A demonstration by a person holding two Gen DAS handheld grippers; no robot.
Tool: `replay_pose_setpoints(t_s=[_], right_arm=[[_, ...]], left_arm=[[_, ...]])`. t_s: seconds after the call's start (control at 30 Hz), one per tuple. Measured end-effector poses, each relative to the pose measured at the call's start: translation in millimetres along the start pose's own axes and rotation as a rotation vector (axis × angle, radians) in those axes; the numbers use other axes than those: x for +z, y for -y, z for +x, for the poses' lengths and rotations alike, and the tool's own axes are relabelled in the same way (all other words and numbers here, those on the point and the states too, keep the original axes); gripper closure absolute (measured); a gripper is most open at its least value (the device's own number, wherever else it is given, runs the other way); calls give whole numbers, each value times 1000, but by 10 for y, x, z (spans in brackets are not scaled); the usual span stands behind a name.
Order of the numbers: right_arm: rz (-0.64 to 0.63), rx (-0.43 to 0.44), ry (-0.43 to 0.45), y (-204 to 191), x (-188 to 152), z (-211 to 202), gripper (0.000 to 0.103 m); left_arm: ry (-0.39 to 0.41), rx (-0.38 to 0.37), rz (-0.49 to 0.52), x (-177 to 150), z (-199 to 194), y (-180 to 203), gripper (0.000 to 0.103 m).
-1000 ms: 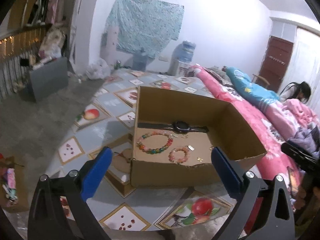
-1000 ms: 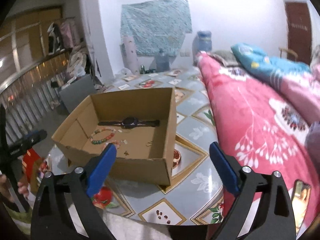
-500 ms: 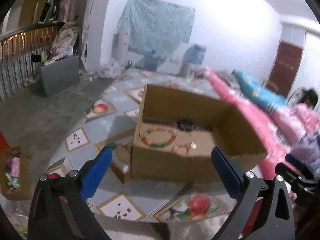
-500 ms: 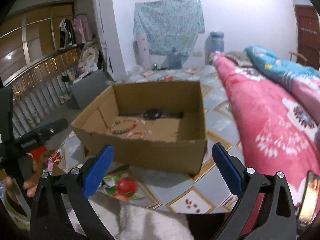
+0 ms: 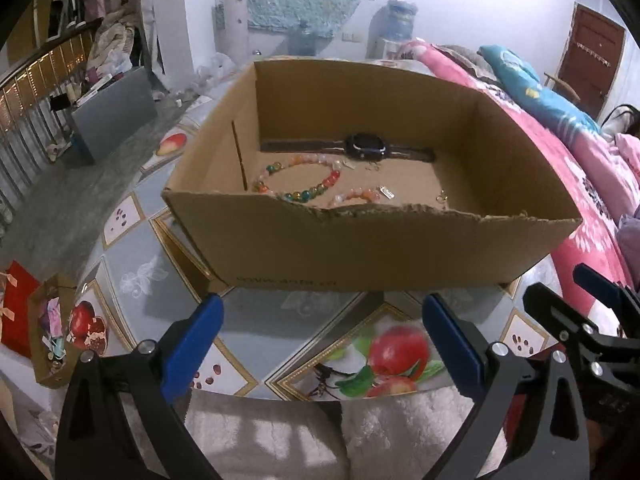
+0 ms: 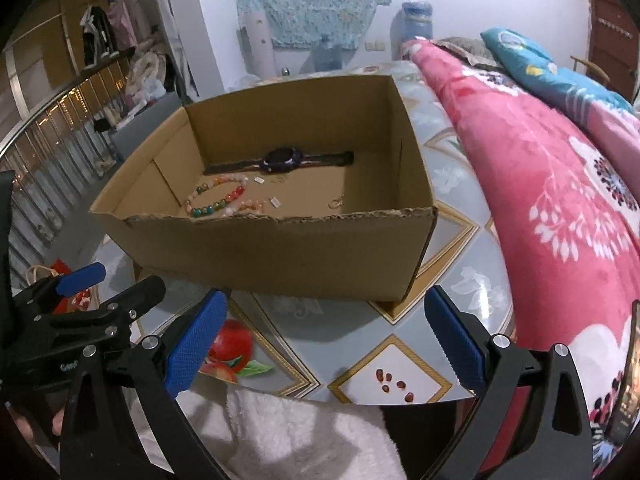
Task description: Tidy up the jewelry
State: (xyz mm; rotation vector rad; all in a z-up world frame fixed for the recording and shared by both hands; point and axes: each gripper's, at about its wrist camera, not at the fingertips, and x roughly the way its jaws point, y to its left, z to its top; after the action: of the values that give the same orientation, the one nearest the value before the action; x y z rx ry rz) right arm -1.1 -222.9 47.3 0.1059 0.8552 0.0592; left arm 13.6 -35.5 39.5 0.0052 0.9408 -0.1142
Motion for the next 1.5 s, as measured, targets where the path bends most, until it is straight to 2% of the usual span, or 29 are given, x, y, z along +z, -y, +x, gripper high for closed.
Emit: replay_pose_setpoints(t_s=[0.6, 1.5], right_arm=[[20, -18, -30, 76, 49, 146, 8], [28, -30, -43, 142, 66, 176, 8]], left_arm=[[-6, 35, 28, 121, 76, 40, 6], [-10, 44, 28, 124, 112, 53, 6]])
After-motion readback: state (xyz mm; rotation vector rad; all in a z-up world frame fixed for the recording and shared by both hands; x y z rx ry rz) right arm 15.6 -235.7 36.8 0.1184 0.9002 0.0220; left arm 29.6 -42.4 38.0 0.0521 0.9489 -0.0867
